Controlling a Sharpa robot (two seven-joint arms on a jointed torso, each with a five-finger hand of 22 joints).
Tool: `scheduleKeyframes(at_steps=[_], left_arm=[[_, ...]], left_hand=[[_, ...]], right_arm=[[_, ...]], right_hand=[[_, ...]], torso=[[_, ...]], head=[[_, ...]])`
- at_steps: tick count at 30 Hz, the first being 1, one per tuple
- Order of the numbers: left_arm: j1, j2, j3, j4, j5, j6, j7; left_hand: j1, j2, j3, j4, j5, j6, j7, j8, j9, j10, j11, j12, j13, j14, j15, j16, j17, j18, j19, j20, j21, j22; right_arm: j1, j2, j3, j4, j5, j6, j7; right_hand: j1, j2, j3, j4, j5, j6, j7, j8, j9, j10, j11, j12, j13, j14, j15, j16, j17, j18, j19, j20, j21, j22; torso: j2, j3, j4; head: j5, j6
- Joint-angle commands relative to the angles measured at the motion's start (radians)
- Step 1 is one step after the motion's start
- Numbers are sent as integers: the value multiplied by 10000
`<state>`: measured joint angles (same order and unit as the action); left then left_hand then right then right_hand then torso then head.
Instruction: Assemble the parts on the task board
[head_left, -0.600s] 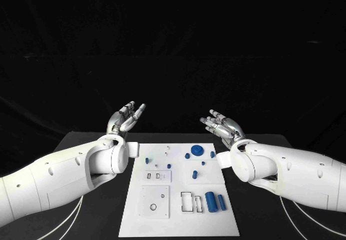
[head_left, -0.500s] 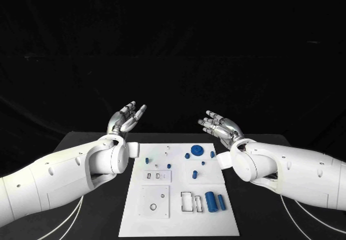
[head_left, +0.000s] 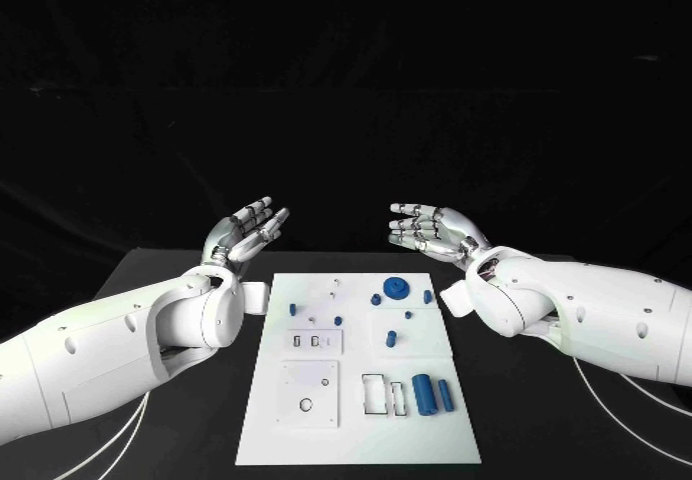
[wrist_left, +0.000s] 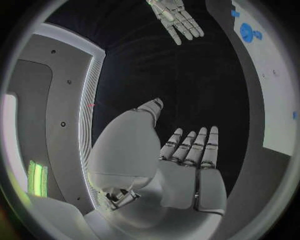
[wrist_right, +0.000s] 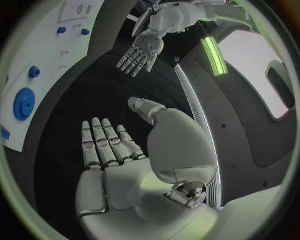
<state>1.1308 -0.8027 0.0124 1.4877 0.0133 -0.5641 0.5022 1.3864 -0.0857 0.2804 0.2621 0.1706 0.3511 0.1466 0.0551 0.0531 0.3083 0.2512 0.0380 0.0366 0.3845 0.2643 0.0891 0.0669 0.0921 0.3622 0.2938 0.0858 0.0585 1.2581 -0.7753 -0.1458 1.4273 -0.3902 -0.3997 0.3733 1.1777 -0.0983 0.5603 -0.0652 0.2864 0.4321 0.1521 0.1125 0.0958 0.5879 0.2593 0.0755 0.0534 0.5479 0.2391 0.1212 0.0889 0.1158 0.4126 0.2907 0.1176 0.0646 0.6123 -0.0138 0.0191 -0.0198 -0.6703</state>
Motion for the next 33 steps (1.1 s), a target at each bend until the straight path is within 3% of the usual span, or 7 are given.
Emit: scheduleKeyframes(at_steps=[1, 4, 7, 10, 19, 23, 33], left_arm=[[90, -96, 21, 153, -258, 357, 30], [153, -210, 22, 256, -425, 603, -32], [207, -317, 22, 345, -565, 964, -99], [275, -453, 23, 481, -781, 1323, -187], [443, -1040, 24, 1328, -1131, 1882, -496], [495, -1267, 26, 1676, -1171, 2023, -569], [631, -1620, 27, 1965, -1066, 2178, -640]], left_hand=[[226, -98, 309, -52, 34, 722, 1409, 218, 126, 1400, 72, 277, 125, 1934, -246, 790, 384, 183, 2031, -24, 698, 317], [328, -195, 610, -206, -4, 2588, 1373, 814, 472, 4355, -45, 1045, 365, 3383, -509, 1536, 728, 573, 3329, -50, 1279, 488], [350, -299, 837, -347, -43, 4101, 1209, 1313, 754, 5129, -281, 1250, 321, 4367, -816, 2048, 985, 897, 4211, -84, 1700, 584], [377, -367, 1043, -454, -58, 4614, 1108, 1566, 863, 5720, -419, 1339, 316, 4807, -961, 2153, 1126, 934, 4608, -172, 1827, 563], [327, -653, 1614, -663, -94, 5153, 890, 1787, 961, 6986, -736, 1197, 300, 6078, -1360, 2325, 1530, 930, 5721, -605, 2198, 551], [247, -743, 1681, -675, -106, 5138, 944, 1755, 953, 7070, -719, 1061, 289, 6235, -1382, 2314, 1620, 918, 5842, -651, 2232, 539], [192, -789, 1728, -696, -106, 5025, 994, 1670, 923, 6984, -668, 884, 280, 6211, -1344, 2229, 1679, 902, 5830, -639, 2198, 500]], right_arm=[[124, -1, 27, -13, -1948, -72, -124], [225, 2, 29, -72, -2940, -90, -404], [303, 1, 30, -126, -3873, -40, -514], [384, -13, 33, -152, -4957, 0, -657], [537, -147, 78, 116, -9329, 788, -2989], [562, -175, 84, 210, -10669, 1109, -3737], [552, -30, 84, 162, -11889, 1347, -4323]], right_hand=[[664, -259, -73, -291, -187, 3155, 1228, 949, 636, 3184, -367, 236, 124, 3083, -491, 709, 385, 544, 2988, -22, 994, 295], [766, -401, -29, -331, -164, 3913, 1045, 1180, 749, 3876, -571, 251, 132, 3752, -704, 886, 441, 682, 3550, -81, 1213, 316], [778, -542, -26, -294, -169, 4143, 943, 1190, 749, 4258, -690, 125, 116, 4360, -878, 1068, 517, 698, 4034, -229, 1419, 350], [835, -615, -62, -255, -253, 4352, 824, 1224, 764, 4591, -816, 57, 127, 4861, -1045, 1219, 629, 694, 4427, -393, 1594, 390], [947, -1182, -590, -140, -383, 5565, 215, 1676, 1168, 6497, -1567, 87, 341, 7588, -2054, 2666, 1980, 670, 6553, -1453, 3185, 1138], [715, -1486, -1082, 317, -1063, 5606, 101, 1541, 1290, 6158, -1618, -110, 465, 8173, -2189, 3695, 3001, 671, 7097, -1602, 3653, 1399], [1440, -1537, -1623, 1130, -718, 5721, 26, 1138, 1592, 5783, -1690, -26, 998, 8828, -2327, 9044, 7432, 638, 7864, -1890, 5690, 2851]], torso=[[212, -24, 36], [310, -35, 70], [404, -51, 95], [534, -75, 142], [884, -171, 267], [1006, -218, 316], [1259, -271, 398]], head=[[-37, 5], [-68, -19], [-94, -3], [-154, 18], [-297, 57], [-391, 79], [-399, 132]])
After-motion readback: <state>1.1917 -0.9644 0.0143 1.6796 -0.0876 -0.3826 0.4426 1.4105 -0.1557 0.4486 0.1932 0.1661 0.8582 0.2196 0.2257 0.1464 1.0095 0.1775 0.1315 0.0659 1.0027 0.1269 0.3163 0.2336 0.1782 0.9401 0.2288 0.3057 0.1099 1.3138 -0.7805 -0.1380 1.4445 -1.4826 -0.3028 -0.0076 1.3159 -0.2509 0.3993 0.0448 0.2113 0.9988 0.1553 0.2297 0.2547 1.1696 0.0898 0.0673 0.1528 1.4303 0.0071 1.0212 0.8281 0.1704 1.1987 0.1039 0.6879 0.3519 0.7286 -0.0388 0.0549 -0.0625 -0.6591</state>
